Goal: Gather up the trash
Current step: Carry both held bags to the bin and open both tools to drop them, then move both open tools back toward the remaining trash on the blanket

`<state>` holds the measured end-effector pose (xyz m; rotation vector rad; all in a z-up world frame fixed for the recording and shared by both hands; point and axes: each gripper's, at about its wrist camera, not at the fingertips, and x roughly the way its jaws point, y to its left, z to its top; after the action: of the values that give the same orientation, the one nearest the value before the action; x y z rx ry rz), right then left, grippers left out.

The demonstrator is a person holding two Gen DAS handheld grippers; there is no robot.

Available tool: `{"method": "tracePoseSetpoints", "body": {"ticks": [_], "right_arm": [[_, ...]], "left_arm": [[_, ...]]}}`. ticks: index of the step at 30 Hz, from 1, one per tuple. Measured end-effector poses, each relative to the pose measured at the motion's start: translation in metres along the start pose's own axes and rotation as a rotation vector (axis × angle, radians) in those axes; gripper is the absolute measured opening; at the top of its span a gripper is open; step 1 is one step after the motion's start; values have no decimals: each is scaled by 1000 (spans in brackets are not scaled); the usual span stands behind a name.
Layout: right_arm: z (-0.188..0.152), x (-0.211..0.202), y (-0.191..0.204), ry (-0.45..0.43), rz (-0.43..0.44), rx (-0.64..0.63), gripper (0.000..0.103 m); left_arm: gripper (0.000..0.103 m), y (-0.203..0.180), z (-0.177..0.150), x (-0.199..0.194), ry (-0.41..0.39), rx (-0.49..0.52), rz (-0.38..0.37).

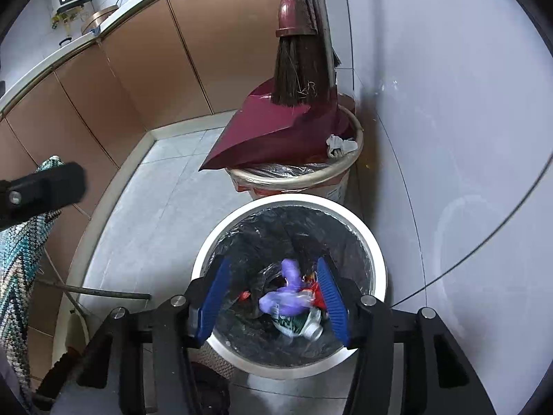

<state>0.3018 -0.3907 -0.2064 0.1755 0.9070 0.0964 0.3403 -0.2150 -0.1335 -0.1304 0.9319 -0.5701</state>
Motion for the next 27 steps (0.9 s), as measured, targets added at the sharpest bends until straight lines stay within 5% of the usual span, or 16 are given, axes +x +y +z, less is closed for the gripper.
{"method": "tracePoseSetpoints", "body": {"ticks": [14, 21, 27], "right_arm": [[-10, -120, 72, -164, 29, -59, 53], [-26, -195, 122, -270, 78, -125, 58], [-42, -246, 167, -329, 132, -195, 63]], "left_arm": [[14, 4, -37, -156, -241, 18, 62], [34, 19, -75, -240, -322, 13, 145], [35, 39, -114, -311, -390, -4, 217]]}}
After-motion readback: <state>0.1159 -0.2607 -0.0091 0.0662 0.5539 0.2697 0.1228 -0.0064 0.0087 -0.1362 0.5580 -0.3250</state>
